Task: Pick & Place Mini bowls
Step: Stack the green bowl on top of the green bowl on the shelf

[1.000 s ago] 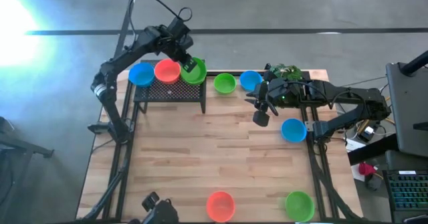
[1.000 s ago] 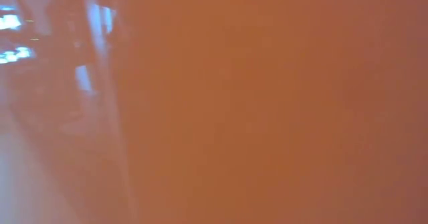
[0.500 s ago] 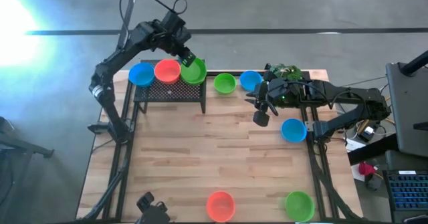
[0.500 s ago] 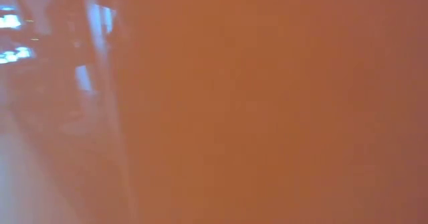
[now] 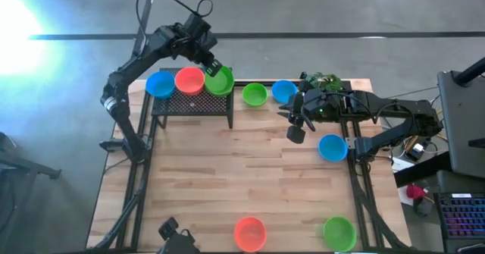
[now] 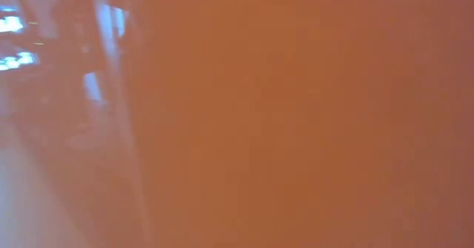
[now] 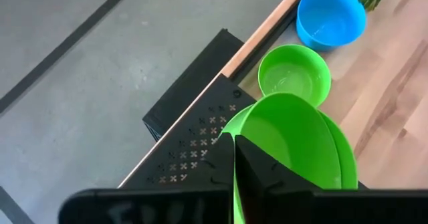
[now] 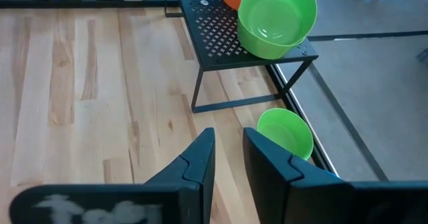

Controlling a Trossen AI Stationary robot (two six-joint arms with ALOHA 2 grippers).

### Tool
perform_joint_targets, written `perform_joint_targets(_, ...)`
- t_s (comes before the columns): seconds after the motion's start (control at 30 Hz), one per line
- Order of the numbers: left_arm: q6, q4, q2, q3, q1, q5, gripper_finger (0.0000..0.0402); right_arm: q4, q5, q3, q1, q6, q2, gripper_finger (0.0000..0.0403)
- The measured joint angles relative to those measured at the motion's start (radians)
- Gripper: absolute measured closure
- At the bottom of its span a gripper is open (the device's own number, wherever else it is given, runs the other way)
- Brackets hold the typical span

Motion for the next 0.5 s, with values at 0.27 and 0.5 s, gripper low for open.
perform_joint_targets(0.27,-0.003,0.025,0.000,-0.057,-0.001,0.000,0.0401,0.000,0.000,0.000,0.000,0.000,0.000,0.0334)
perform_joint_targets(0.5,-0.003,0.060,0.001,-0.118,-0.002,-0.036,0.0401,0.000,0.000,0.000,0.000,0.000,0.000,0.0328)
